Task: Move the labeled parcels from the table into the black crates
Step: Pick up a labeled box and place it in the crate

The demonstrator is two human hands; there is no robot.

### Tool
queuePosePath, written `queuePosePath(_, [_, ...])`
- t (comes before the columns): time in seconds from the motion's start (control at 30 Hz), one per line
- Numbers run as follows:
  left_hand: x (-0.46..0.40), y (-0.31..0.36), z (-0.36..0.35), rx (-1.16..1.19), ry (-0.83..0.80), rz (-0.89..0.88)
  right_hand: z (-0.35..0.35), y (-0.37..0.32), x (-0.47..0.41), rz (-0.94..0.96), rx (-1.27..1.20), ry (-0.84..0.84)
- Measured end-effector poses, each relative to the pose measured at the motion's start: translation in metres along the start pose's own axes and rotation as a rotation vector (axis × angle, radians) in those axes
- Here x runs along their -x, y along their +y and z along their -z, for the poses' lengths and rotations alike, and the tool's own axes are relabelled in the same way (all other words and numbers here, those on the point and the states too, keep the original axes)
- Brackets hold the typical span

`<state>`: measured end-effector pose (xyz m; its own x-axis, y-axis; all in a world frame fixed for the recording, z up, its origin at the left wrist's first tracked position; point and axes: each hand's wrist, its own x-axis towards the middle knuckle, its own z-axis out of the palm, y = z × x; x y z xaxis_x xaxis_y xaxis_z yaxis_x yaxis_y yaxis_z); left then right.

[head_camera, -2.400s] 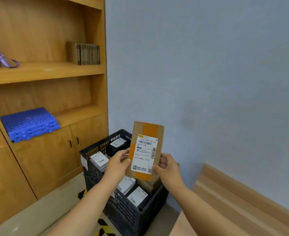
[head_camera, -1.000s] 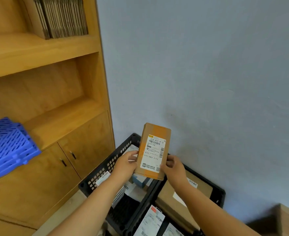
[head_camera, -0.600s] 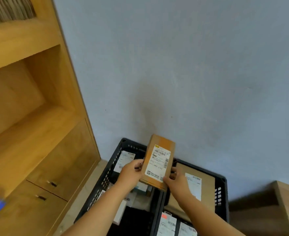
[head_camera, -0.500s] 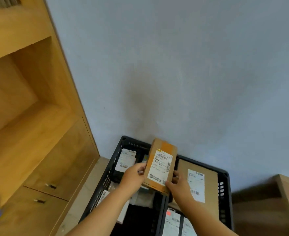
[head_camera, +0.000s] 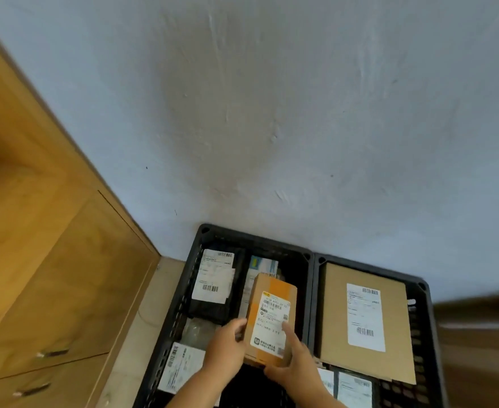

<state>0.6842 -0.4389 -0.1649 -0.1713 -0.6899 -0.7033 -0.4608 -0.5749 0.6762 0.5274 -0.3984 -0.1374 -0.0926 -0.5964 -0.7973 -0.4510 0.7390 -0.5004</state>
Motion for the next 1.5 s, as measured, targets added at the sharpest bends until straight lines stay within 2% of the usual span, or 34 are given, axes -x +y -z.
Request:
queuePosePath(0.1, [-0.032,-0.01,-0.003,-0.073,0.044,0.02,-0.005,0.0,-0.035,-0.009,0.068,-0.004])
queuePosePath(0.3, [-0.085,-0.014,-0.004,-0.193,0.113,-0.009,-0.014,0.005,-0.099,0.085,0.166,0.099])
queuePosePath(0.5, [-0.109,-0.011,-0.003,-0.422,0.1,-0.179,-0.021,0.014,-0.137,0.169,0.249,0.185])
queuePosePath(0.57, [-0.114,-0.016,-0.002,-0.531,0.11,-0.222,-0.024,0.017,-0.144,0.212,0.293,0.199])
queuePosePath(0.67, [-0.118,-0.027,0.005,-0.82,0.148,-0.236,-0.029,0.019,-0.152,0.242,0.413,0.201])
queuePosePath(0.77, [-0.123,-0.037,0.01,-1.035,0.087,-0.224,-0.032,0.021,-0.159,0.273,0.488,0.201])
queuePosePath(0.9, [-0.133,-0.041,0.014,-1.148,-0.046,-0.159,-0.029,0.02,-0.166,0.295,0.575,0.209])
queuePosePath(1.0, [-0.136,-0.045,0.014,-1.167,-0.048,-0.164,-0.03,0.019,-0.167,0.27,0.446,0.151])
queuePosePath(1.13, [-0.134,-0.045,0.013,-1.197,-0.032,-0.166,-0.023,0.007,-0.17,0.114,-0.203,0.16])
queuePosePath(1.2, [-0.134,-0.046,0.013,-1.204,-0.025,-0.171,-0.018,0.001,-0.177,0.021,-0.396,0.126])
queuePosePath(1.3, [-0.135,-0.047,0.014,-1.215,-0.028,-0.178,-0.019,0.002,-0.189,-0.003,-0.381,0.059])
queuePosePath(1.5, [-0.134,-0.046,0.015,-1.214,-0.044,-0.171,-0.021,0.005,-0.192,0.044,-0.278,0.035])
